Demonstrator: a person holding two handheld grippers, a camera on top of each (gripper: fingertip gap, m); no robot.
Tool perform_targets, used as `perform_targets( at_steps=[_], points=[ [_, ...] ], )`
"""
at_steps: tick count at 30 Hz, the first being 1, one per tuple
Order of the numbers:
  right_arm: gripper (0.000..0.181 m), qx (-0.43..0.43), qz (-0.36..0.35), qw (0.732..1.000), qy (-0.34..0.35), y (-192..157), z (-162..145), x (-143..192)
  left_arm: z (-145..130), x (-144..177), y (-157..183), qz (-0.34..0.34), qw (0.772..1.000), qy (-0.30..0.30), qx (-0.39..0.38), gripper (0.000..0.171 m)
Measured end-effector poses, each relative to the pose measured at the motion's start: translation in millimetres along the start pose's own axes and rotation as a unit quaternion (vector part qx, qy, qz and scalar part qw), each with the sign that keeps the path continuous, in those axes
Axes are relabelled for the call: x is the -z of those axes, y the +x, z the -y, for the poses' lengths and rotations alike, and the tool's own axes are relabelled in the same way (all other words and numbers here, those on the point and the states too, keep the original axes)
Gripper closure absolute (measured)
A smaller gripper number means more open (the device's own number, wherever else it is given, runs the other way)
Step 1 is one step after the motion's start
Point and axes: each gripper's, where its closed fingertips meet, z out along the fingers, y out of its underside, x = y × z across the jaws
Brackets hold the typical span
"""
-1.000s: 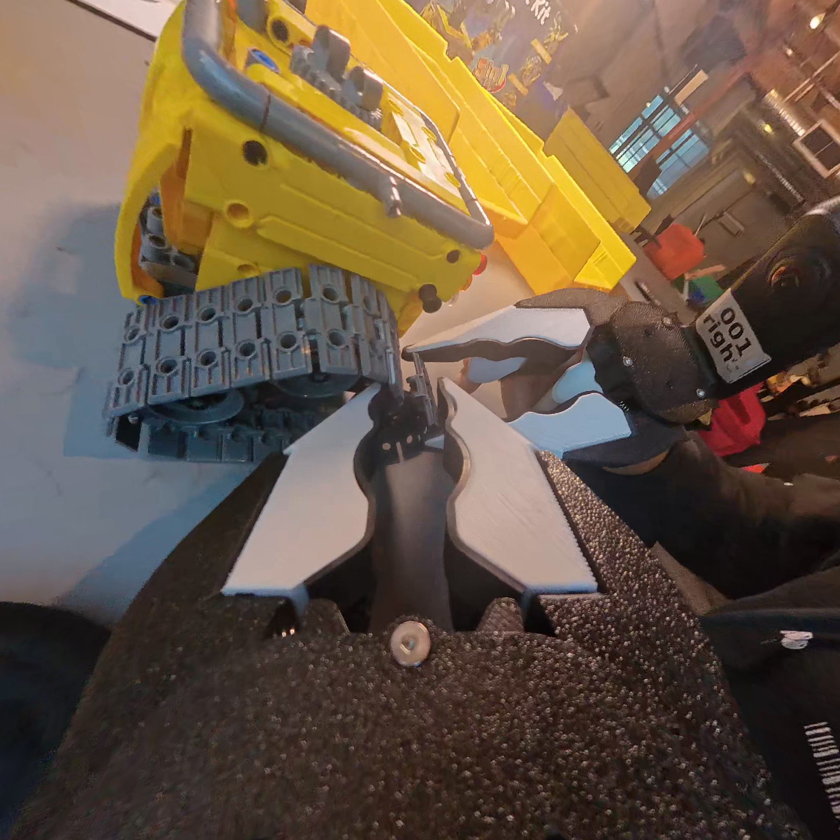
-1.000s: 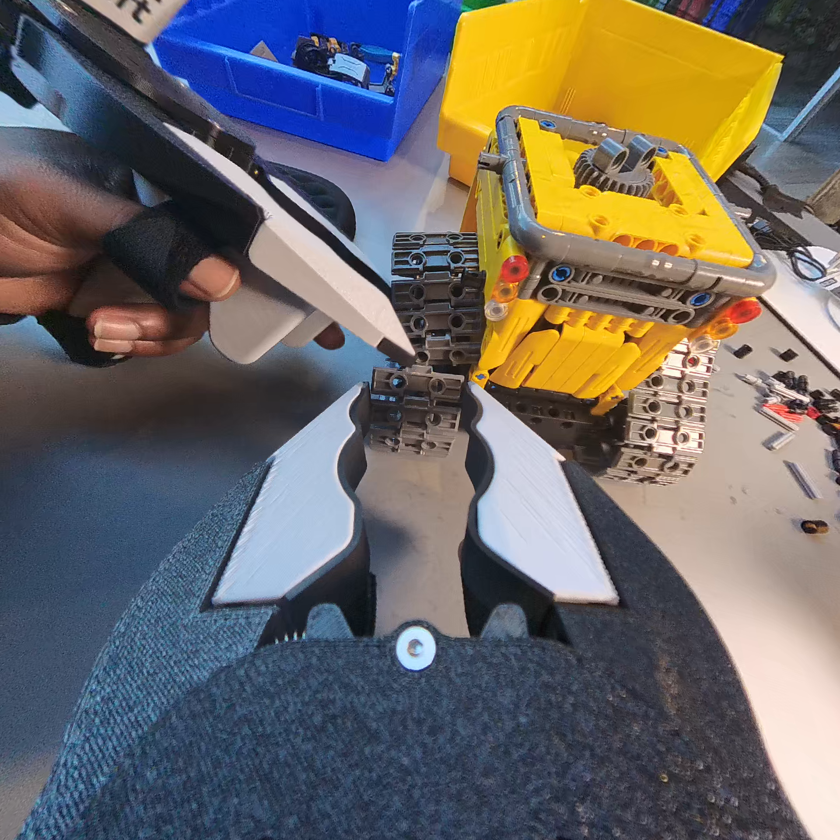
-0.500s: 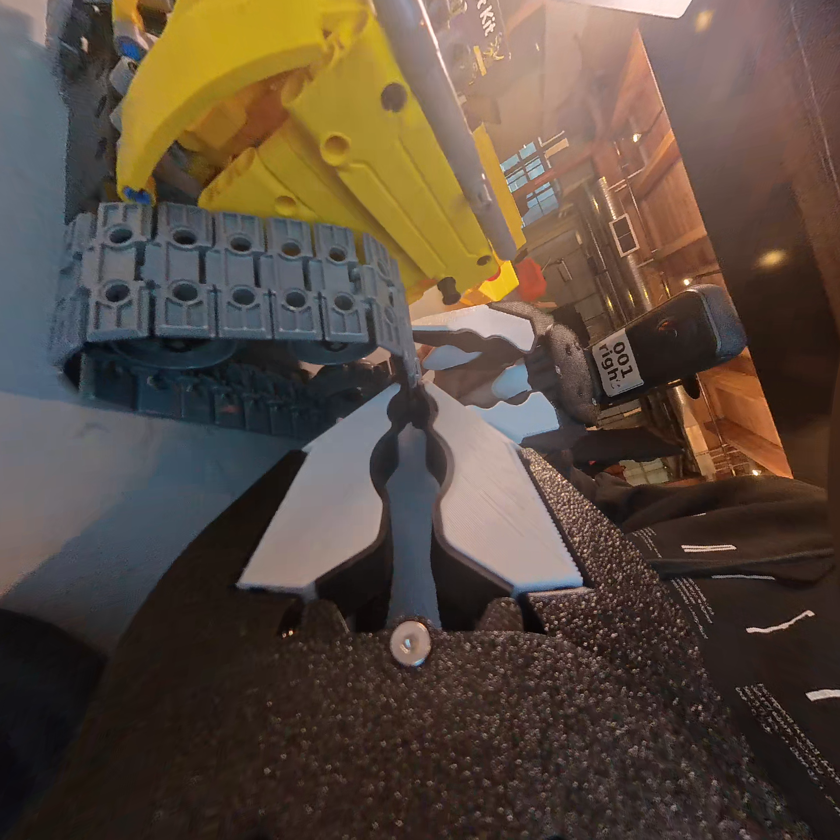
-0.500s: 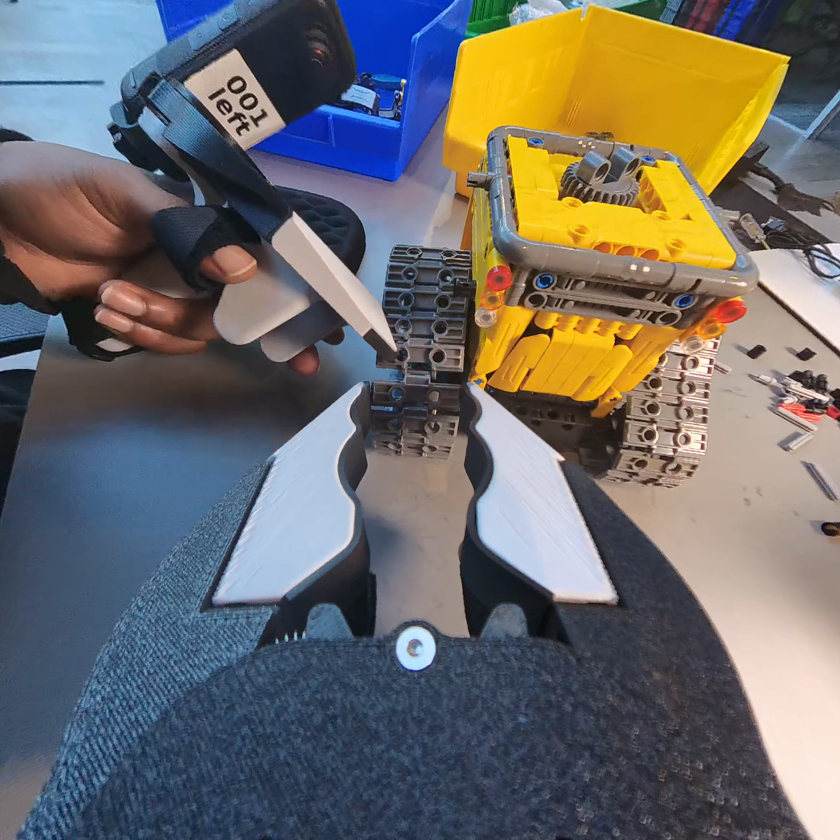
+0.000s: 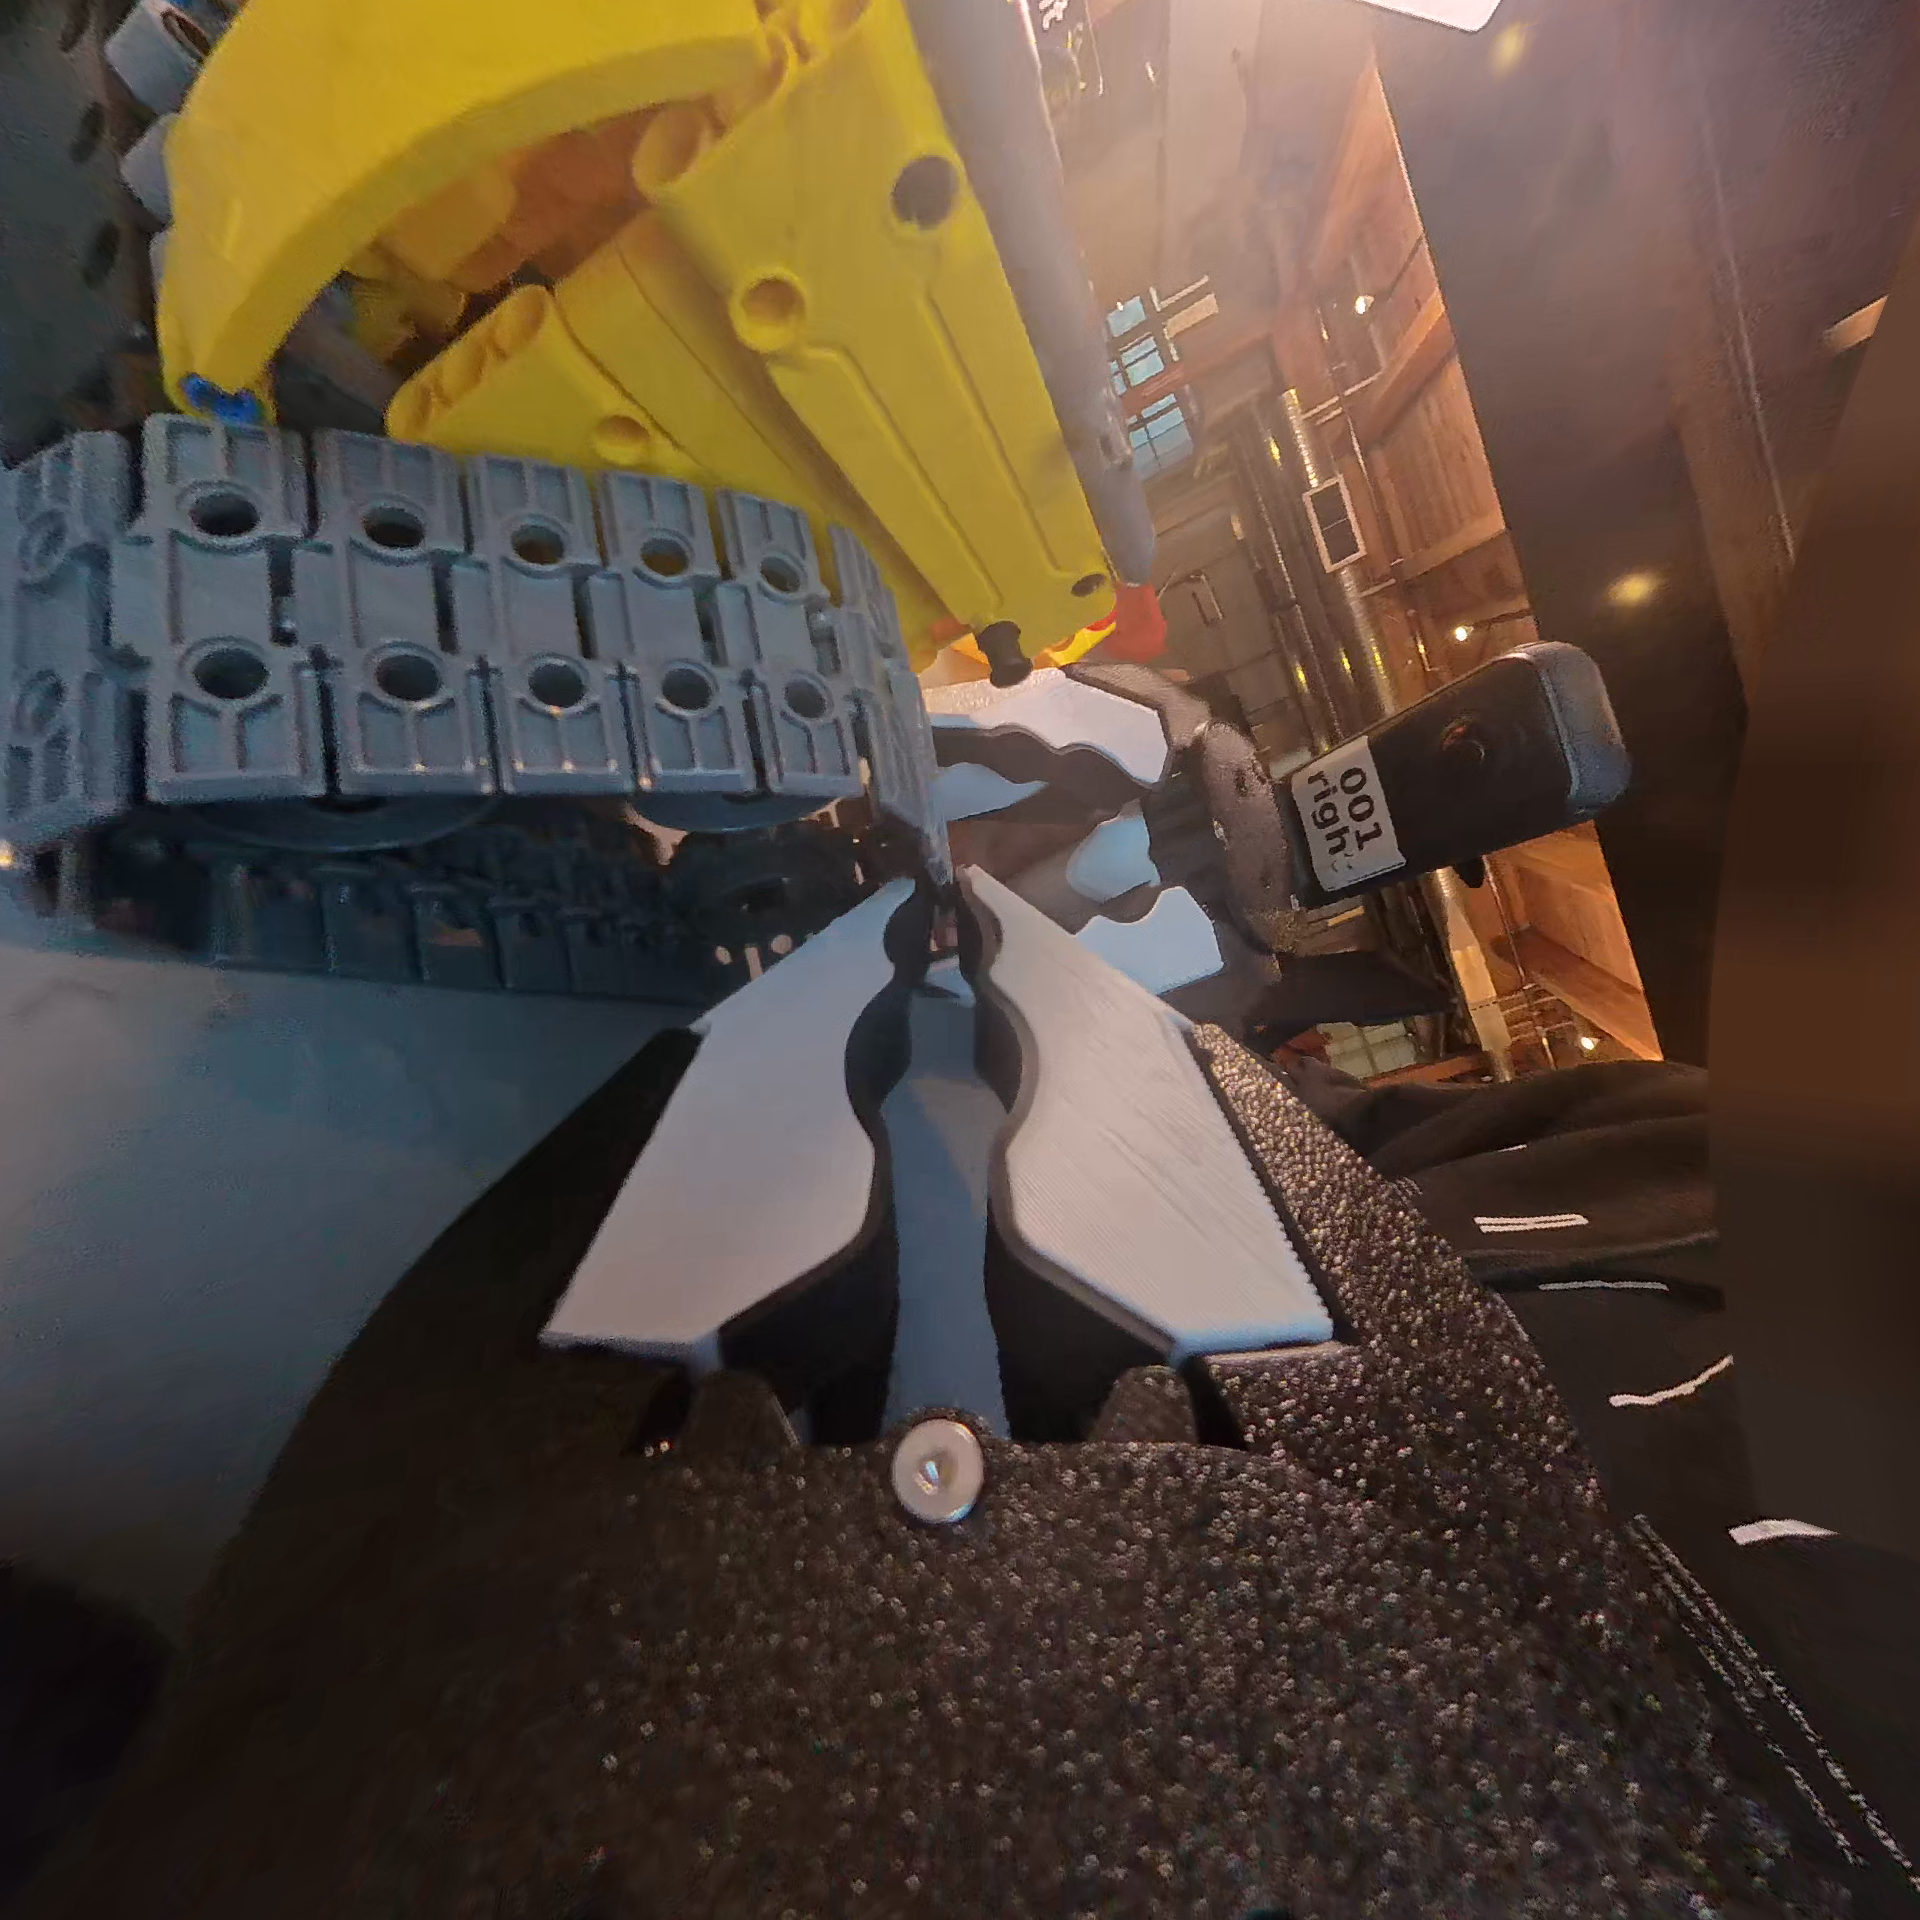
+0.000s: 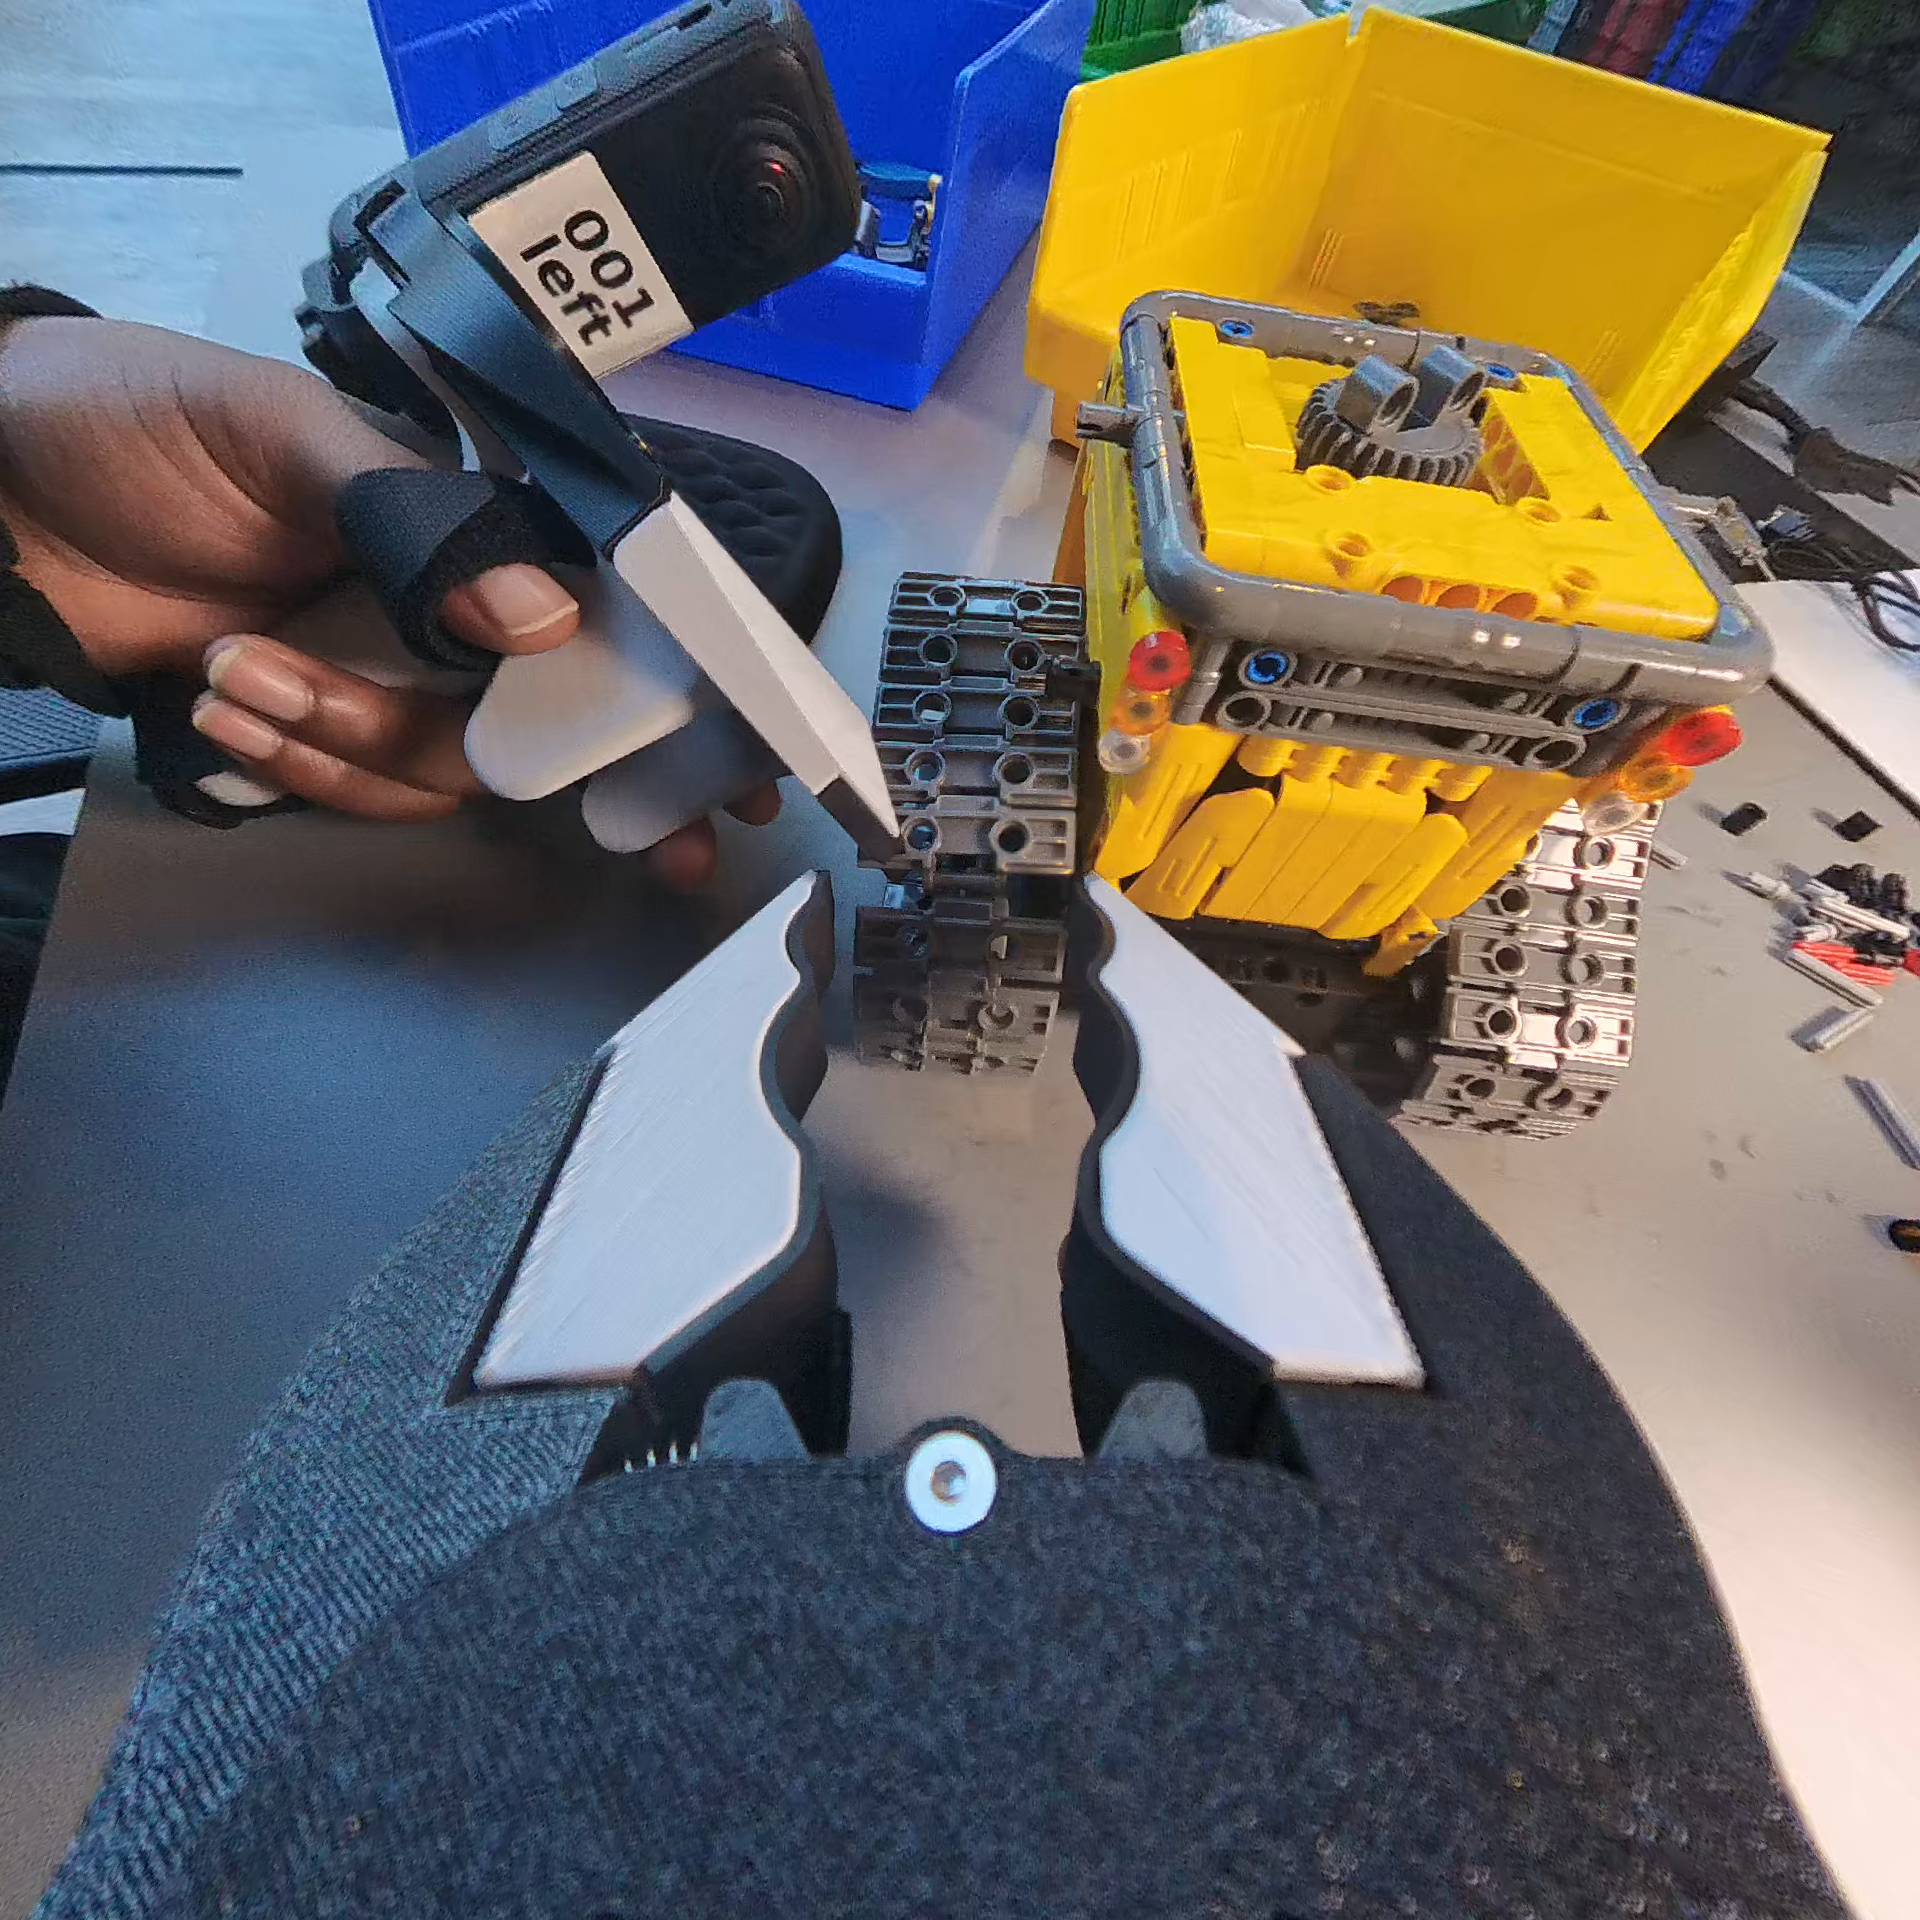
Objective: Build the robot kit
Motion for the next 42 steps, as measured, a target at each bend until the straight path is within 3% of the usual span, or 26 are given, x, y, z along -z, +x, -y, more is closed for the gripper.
perform_targets(
  at_steps=[10, 12, 17, 21, 27, 33, 37, 42],
  points=[
    [0.143, 0.034, -0.029, 0.999, 0.012, 2, 3, -1, -3, -3, -1, -0.006, 1.0, -0.006, 0.011, 0.168],
    [0.156, 0.04, -0.021, 0.999, 0.012, -2, 3, -1, -1, -3, 0, -0.009, 1.0, -0.003, 0.014, 0.165],
    [0.158, 0.05, -0.027, 0.998, 0.006, -2, 1, -3, -1, -2, 1, 0.009, 1.0, -0.008, -0.008, 0.154],
    [0.17, 0.05, -0.035, 0.998, 0.019, 1, 5, -1, 3, 2, -5, 0.042, 0.999, 0.004, -0.02, 0.144],
    [0.17, 0.047, -0.036, 0.998, 0.026, 1, 7, 1, 17, 4, -1, 0.017, 0.999, 0.052, -0.004, 0.144],
    [0.169, 0.051, -0.038, 0.998, 0.022, 1, 6, 0, 16, -9, 0, 0.003, 0.998, 0.061, 0.029, 0.145],
    [0.162, 0.047, -0.028, 0.998, 0.02, 0, 7, 1, 17, -11, -4, 0.012, 0.997, 0.066, 0.029, 0.157],
    [0.149, 0.018, 0.041, 0.997, -0.06, -6, -11, 17, 18, -9, -7, 0.023, 0.997, 0.07, 0.023, 0.163]
  ],
)
